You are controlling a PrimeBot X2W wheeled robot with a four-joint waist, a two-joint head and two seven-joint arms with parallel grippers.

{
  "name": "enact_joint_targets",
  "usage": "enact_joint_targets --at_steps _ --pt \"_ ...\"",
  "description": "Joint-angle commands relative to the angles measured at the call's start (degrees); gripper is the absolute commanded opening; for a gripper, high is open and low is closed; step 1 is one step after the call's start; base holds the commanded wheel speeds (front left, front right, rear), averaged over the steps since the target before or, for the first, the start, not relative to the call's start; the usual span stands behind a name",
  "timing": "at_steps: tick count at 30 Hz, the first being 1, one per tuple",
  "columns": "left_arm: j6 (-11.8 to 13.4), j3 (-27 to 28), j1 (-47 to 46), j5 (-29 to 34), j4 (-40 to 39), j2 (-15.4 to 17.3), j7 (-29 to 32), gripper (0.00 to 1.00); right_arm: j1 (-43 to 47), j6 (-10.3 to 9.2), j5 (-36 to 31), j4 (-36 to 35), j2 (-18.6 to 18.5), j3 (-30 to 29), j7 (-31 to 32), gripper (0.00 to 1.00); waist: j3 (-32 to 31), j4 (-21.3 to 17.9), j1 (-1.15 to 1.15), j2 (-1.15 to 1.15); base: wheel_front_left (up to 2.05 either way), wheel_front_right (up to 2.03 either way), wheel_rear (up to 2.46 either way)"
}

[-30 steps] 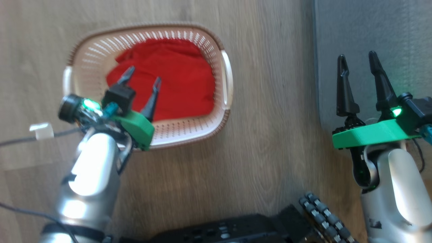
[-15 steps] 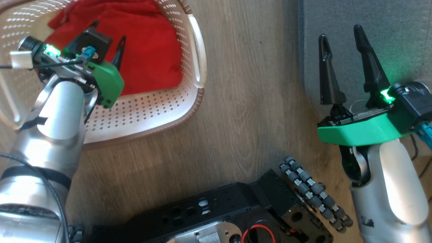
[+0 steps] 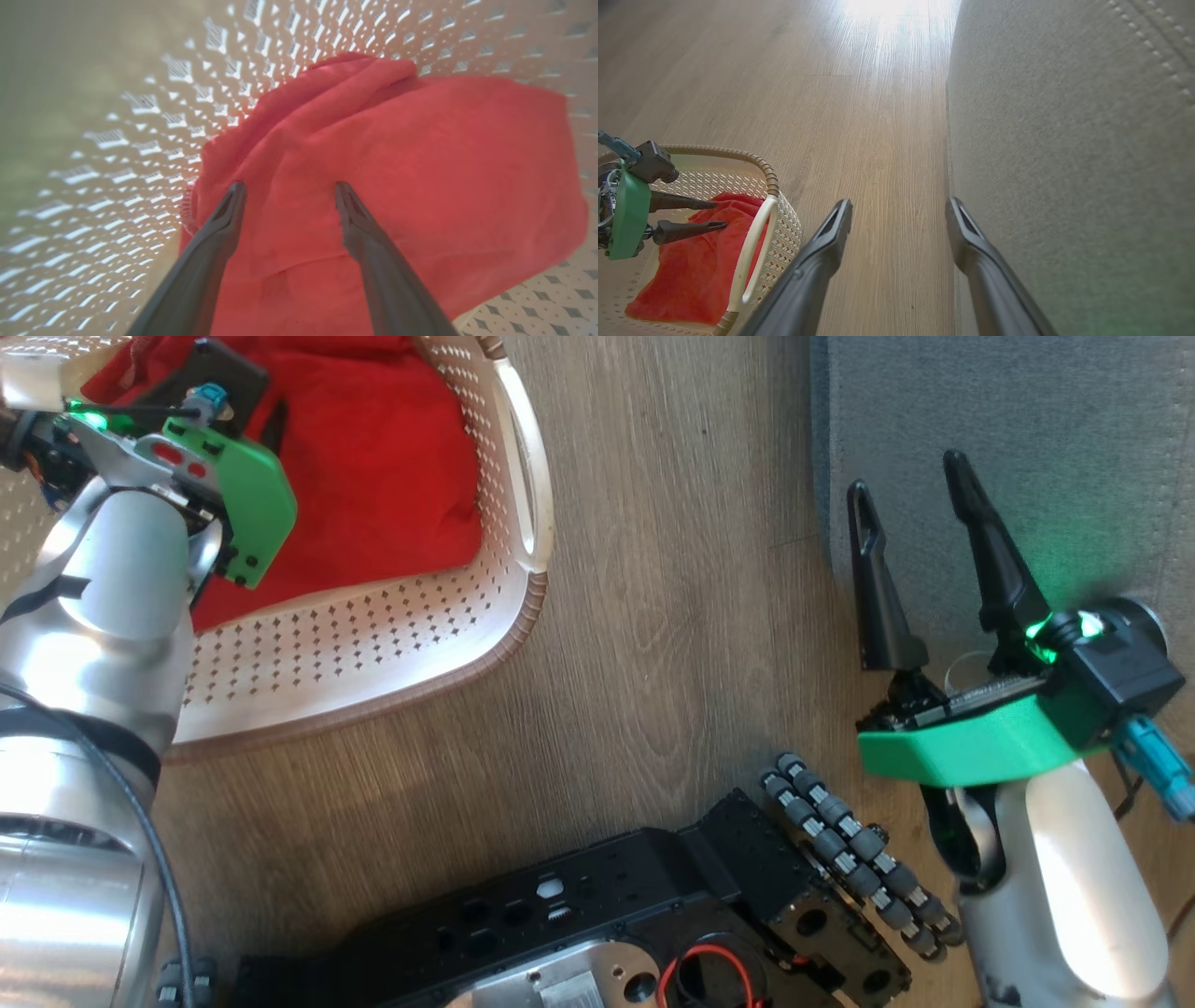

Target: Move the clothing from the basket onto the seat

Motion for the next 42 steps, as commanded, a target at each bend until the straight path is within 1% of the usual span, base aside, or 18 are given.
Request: enact_joint_targets --at_steps 1,5,8,11,15,16,21,27,32,34,42 --pt "-0.39 0.07 0.71 0.3 0.24 1.03 0.76 1.0 5.38 -0.03 0.21 -0.27 -0.56 0.61 0.15 1.0 0.25 -0.01 0.0 0.0 0.0 0.0 0.0" --pt "-1.78 -0.68 0.33 -0.6 1.0 0.78 3.15 1.0 6.63 -0.03 -0.9 -1.81 -0.56 1.01 0.15 1.0 0.85 0.58 0.0 0.0 0.0 0.0 0.0" --pt "-2.28 -1.22 0.68 -1.82 1.23 0.49 4.24 1.0 7.51 -0.03 -2.22 -3.02 -0.56 1.1 0.15 1.0 1.23 1.56 0.0 0.0 0.0 0.0 0.0" --pt "-2.4 -3.06 2.25 -3.95 1.37 -0.97 6.19 1.0 8.28 -0.03 -3.4 -3.86 -0.56 1.0 0.15 1.0 1.31 2.37 0.0 0.0 0.0 0.0 0.0" --pt "-2.42 -7.84 3.95 -7.9 1.44 -1.48 8.64 1.0 8.59 -0.03 -4.21 -4.33 -0.56 0.95 0.15 1.0 1.52 2.85 0.0 0.0 0.0 0.0 0.0" --pt "-2.42 -10.31 4.57 -10.15 1.45 -1.26 9.79 1.0 8.47 -0.03 -4.34 -4.38 -0.56 1.05 0.15 1.0 1.64 3.08 0.0 0.0 0.0 0.0 0.0" --pt "-2.43 -17.24 4.92 -13.84 1.46 0.43 11.33 1.0 8.07 -0.03 -4.82 -4.47 -0.56 1.51 0.15 1.0 1.95 3.64 0.0 0.0 0.0 0.0 0.0" --pt "-2.43 -20.2 3.71 -16.47 1.46 2.1 12.23 1.0 8.26 -0.03 -5.3 -4.9 -0.56 1.3 0.15 1.0 2.4 4.35 0.0 0.0 0.0 0.0 0.0" --pt "-2.22 -20.35 2.63 -17.15 1.47 3.06 12.63 1.0 8.37 -0.03 -5.82 -5.38 -0.55 1.53 0.15 1.0 2.95 4.67 0.0 0.0 0.0 0.0 0.0" --pt "-1.82 -20.58 2.66 -17.21 1.47 2.61 13.3 1.0 8.48 -0.03 -6.01 -5.6 -0.55 1.5 0.15 1.0 2.97 4.9 0.0 0.0 0.0 0.0 0.0" --pt "-1.76 -23.15 2.33 -15.8 1.47 2.29 14.71 1.0 8.94 -0.03 -6.39 -6.64 -0.55 1.71 0.15 1.0 3.37 5.07 0.0 0.0 0.0 0.0 0.0"
